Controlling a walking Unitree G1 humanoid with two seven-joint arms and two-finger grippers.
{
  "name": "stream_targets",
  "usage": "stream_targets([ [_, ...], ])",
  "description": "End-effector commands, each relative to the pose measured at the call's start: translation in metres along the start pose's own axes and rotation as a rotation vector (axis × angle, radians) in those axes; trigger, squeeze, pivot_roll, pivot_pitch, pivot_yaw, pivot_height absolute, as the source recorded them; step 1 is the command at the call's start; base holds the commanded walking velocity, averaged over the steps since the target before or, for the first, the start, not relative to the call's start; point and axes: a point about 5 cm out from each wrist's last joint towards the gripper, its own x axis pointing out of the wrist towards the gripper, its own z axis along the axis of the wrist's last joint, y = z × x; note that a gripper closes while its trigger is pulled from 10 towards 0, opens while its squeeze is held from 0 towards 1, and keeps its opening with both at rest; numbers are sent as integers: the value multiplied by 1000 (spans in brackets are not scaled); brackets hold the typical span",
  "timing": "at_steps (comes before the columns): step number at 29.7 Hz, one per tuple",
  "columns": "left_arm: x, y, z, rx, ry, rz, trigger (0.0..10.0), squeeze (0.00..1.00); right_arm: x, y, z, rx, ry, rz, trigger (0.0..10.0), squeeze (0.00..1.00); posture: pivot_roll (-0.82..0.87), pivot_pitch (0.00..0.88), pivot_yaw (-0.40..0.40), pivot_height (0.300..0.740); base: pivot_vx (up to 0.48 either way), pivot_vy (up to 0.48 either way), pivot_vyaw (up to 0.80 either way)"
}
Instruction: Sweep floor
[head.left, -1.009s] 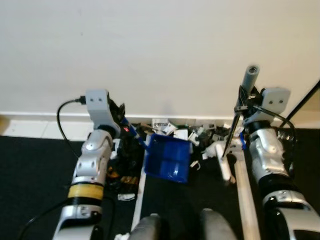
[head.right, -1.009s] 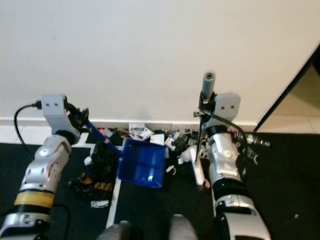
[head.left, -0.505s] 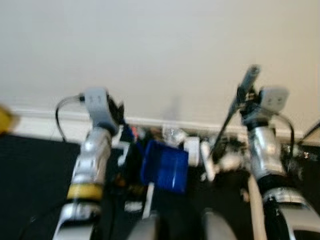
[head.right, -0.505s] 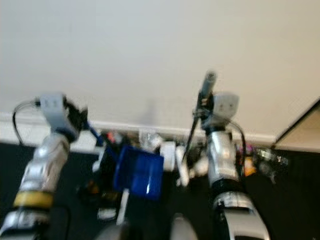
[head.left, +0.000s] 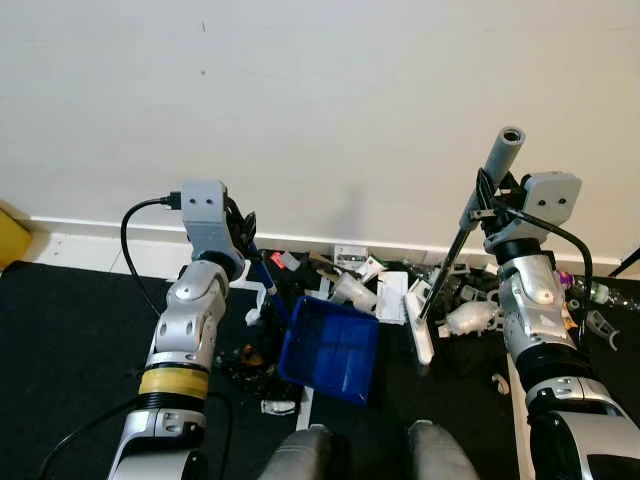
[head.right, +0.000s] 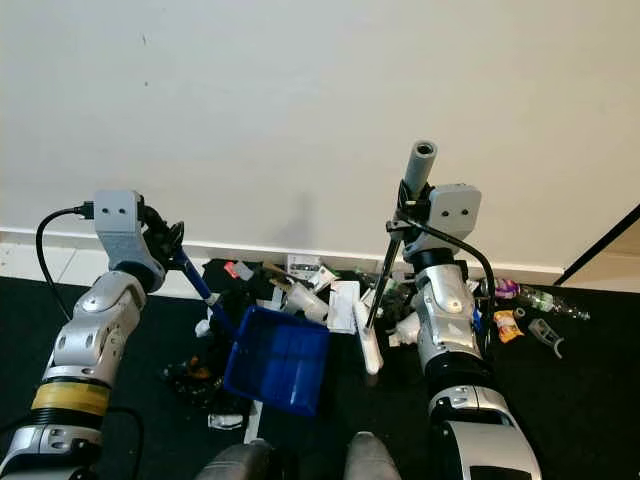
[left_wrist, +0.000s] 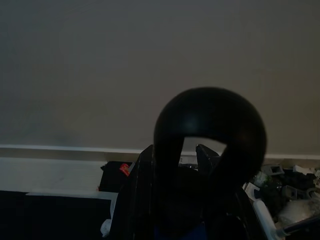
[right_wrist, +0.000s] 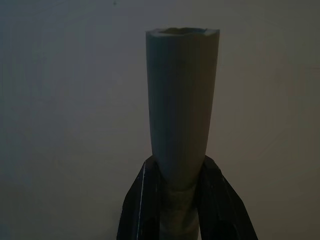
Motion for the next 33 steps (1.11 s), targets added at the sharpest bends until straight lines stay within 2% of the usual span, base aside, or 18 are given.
stream_targets([
  [1, -2, 3, 7, 10, -31, 2, 10000, 0, 2, 0, 7, -7, -43, 1, 10000, 0, -78, 78, 87, 740, 0, -469, 0],
  [13, -1, 3, 6, 10, -21, 1, 10000, 0, 1, 1, 6, -7, -42, 1, 10000, 0, -79, 80, 88, 740, 0, -438, 0],
  [33, -1, 5, 3, 13, -1, 20, 10000, 0, 1, 1, 5, -9, -40, 6, 10000, 0, -79, 76, 88, 740, 0, 0, 0],
])
